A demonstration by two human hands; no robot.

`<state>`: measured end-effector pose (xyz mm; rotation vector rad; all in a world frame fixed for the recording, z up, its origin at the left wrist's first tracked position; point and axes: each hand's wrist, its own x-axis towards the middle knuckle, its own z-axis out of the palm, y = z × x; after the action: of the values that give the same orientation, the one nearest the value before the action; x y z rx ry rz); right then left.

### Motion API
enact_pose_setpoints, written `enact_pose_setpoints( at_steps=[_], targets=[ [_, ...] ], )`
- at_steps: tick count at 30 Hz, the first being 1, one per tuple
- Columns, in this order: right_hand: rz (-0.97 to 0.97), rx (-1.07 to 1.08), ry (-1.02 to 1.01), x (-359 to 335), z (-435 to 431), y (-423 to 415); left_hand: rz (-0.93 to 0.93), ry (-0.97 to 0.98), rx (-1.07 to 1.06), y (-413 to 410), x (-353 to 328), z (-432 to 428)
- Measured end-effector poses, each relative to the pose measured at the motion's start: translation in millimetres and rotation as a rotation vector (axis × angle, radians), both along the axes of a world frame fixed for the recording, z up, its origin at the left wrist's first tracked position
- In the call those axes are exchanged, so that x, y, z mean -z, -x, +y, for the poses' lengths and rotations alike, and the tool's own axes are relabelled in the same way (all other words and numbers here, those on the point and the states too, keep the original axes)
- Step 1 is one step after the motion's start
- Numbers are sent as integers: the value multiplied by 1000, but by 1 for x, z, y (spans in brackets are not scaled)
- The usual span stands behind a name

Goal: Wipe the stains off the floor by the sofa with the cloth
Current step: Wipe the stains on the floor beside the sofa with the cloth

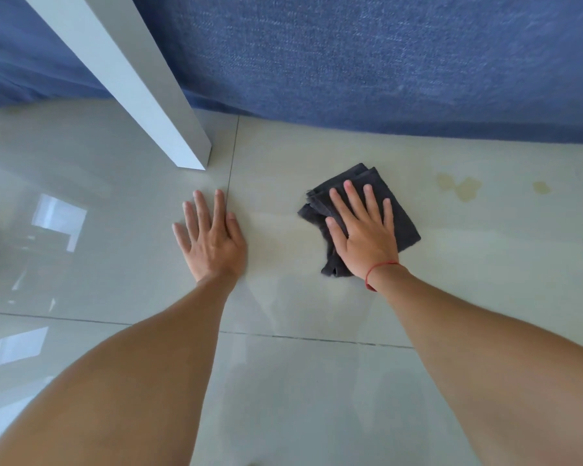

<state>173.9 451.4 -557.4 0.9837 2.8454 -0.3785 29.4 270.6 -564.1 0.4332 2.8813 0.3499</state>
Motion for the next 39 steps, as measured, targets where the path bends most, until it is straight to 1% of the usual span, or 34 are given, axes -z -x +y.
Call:
enact_pose_setpoints(
  at_steps=[5, 7, 8, 11, 13, 16, 21, 23, 26, 28, 31, 32, 35, 39],
  targets=[
    [-3, 270, 28, 1, -6, 52, 35, -30, -12, -2, 5, 2],
    [-3, 311, 56, 2, -18, 74, 34, -34, -13, -2, 5, 1],
    [1, 290, 56, 3, -26, 81, 29, -35, -14, -2, 5, 1],
    [45, 121, 19, 5, -43, 84, 29, -23, 0, -3, 3, 2],
    [71, 35, -9, 5, -51, 73, 30, -21, 7, -1, 3, 1],
    [43, -96, -17, 4, -68, 50, 19, -16, 4, -1, 2, 0],
    [19, -192, 14, 2, -55, 22, 6, -11, 16, -2, 1, 0],
    [15, -156, 24, 3, -40, 13, 1, -22, 6, -1, 1, 0],
    [8, -24, 3, 1, -14, 13, 10, -34, -4, -2, 2, 0],
    [12, 79, -5, 2, -5, 32, 22, -40, -9, -2, 4, 1],
    [17, 190, -13, 4, -25, 75, 34, -35, -12, -2, 5, 1],
    [26, 183, -14, 5, -36, 85, 34, -37, -10, -2, 6, 1],
    [58, 42, -29, 7, -66, 99, 46, -50, -6, -1, 5, 1],
    [29, -211, 0, 3, -57, 62, 34, -56, 10, -1, 3, -1]
  ],
)
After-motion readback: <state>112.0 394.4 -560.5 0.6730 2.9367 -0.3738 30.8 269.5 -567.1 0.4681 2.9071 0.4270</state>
